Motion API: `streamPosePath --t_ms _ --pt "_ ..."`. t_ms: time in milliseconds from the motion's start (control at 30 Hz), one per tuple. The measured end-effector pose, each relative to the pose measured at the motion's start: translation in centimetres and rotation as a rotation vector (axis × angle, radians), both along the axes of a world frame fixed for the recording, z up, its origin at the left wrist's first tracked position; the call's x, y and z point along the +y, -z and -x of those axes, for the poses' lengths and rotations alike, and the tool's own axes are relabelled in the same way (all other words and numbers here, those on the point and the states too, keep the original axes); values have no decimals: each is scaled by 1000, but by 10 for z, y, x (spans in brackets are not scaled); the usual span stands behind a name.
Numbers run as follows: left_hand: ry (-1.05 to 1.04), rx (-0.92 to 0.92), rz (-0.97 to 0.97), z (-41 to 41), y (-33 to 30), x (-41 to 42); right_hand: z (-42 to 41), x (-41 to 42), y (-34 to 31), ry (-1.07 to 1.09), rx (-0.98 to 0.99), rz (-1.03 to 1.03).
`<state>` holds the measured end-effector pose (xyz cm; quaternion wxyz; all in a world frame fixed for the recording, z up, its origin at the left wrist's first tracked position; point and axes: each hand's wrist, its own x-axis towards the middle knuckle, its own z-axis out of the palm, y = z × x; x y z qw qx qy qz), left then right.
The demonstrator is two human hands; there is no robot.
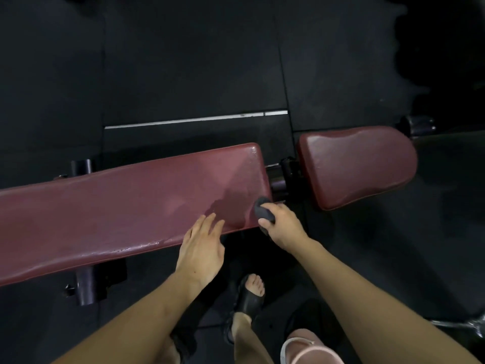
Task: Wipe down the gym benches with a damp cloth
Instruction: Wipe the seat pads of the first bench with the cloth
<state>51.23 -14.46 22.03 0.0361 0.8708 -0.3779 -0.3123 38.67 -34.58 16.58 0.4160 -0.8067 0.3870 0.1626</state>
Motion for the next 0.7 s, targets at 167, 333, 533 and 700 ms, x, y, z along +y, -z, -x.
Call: streamPosePath --t_ms 167,333,533,700 --pt "45 32 51 12 -21 -51 38 -39 -40 178 -27 -39" --pt "116 41 90 13 -22 -112 52 -79 -56 362 -117 13" --pt "149 86 128 11 -18 -174 45 -125 -67 417 -92 36" --pt "193 90 131 -3 -7 -204 29 -169 -64 324 -43 97"
